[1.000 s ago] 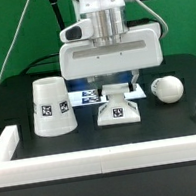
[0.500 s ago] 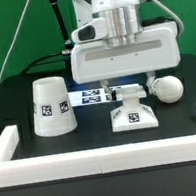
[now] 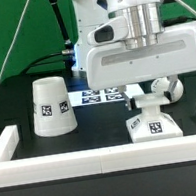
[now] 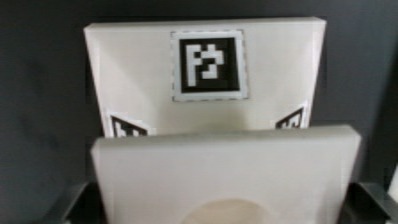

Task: Assemble lamp

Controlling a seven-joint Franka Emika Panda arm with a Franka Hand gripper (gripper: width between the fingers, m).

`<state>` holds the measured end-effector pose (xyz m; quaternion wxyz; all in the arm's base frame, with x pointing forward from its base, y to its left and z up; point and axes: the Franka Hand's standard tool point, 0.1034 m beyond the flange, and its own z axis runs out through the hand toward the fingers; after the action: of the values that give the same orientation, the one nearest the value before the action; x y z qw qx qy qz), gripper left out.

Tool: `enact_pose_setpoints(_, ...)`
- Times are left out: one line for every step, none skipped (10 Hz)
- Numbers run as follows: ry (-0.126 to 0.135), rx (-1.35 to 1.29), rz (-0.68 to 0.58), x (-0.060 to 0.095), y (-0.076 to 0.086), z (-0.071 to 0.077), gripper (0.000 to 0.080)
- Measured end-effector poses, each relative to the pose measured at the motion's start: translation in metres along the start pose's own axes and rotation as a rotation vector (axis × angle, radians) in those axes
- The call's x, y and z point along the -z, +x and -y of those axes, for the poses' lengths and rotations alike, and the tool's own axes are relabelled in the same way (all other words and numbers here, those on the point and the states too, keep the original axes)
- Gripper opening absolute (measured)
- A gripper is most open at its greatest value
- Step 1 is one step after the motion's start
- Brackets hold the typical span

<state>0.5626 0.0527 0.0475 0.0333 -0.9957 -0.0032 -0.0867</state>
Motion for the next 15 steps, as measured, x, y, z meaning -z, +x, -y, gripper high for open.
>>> enact_pose_setpoints(0.004, 0.015, -0.016, -0.002, 0.008, 0.008, 0.0534)
enact_pose_setpoints(0.007, 0.018, -0.035, -0.003, 0.012, 0.020, 0.0534)
enact_pose_setpoints(0.012, 0.027, -0.044, -0.004, 0.017, 0.033, 0.0534)
enact_pose_setpoints(0.016, 0.036, -0.049, -0.006, 0.022, 0.039, 0.0534)
enact_pose_setpoints(0.020, 0.043, -0.058, -0.007, 0.030, 0.045, 0.0534)
enact_pose_setpoints(0.022, 0.044, -0.066, -0.008, 0.036, 0.047, 0.0535)
enact_pose_setpoints(0.022, 0.043, -0.066, -0.008, 0.039, 0.046, 0.0535)
enact_pose_setpoints(0.022, 0.044, -0.066, -0.009, 0.038, 0.046, 0.0535)
enact_pose_setpoints(0.022, 0.044, -0.066, -0.009, 0.038, 0.046, 0.0625)
enact_pose_setpoints(0.022, 0.044, -0.066, -0.009, 0.038, 0.046, 0.0676)
enact_pose_setpoints(0.022, 0.044, -0.066, -0.009, 0.038, 0.046, 0.0676)
enact_pose_setpoints(0.022, 0.044, -0.066, -0.009, 0.038, 0.046, 0.0695)
enact_pose_setpoints(0.022, 0.041, -0.070, -0.008, 0.037, 0.046, 0.0698)
enact_pose_setpoints(0.019, 0.035, -0.080, -0.002, 0.024, 0.046, 0.0698)
enact_pose_setpoints(0.014, 0.036, -0.074, 0.005, 0.006, 0.043, 0.0699)
